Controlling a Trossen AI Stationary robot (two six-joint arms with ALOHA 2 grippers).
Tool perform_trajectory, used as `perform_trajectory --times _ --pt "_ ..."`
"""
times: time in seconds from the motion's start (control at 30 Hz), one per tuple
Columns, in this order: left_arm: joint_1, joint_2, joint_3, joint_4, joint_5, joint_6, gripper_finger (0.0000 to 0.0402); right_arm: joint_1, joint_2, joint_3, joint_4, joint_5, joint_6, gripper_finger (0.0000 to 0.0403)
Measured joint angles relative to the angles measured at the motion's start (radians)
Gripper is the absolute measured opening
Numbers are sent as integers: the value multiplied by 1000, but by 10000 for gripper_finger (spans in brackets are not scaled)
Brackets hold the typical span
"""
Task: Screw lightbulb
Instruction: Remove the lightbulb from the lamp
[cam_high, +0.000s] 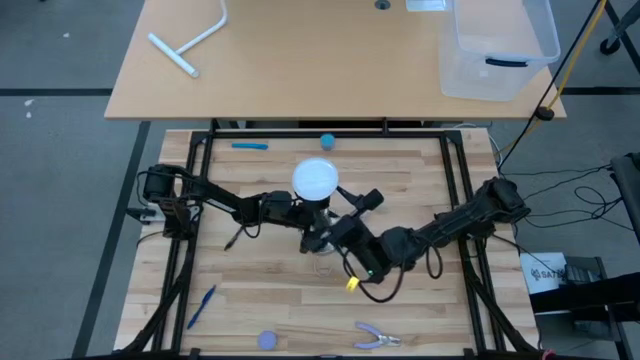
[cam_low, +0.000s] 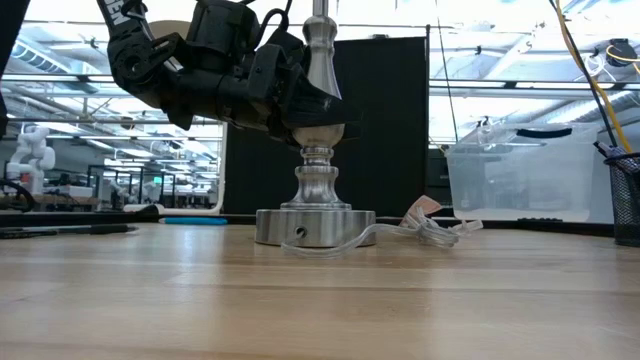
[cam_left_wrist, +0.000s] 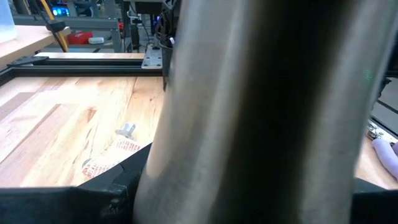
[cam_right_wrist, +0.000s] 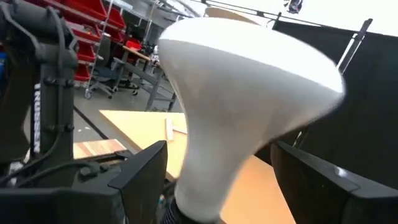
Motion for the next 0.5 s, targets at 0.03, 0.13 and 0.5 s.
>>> perform_trajectory --times 0.03,0.13,0.5 --pt "0 0 0 0 0 0 258 7 -15 -19 -4 6 5 277" --pt "0 0 0 0 0 -1 258 24 -89 -123 -7 13 40 277" --pt "0 0 -1 6 -1 -3 258 18 -468 -614 37 -396 448 277"
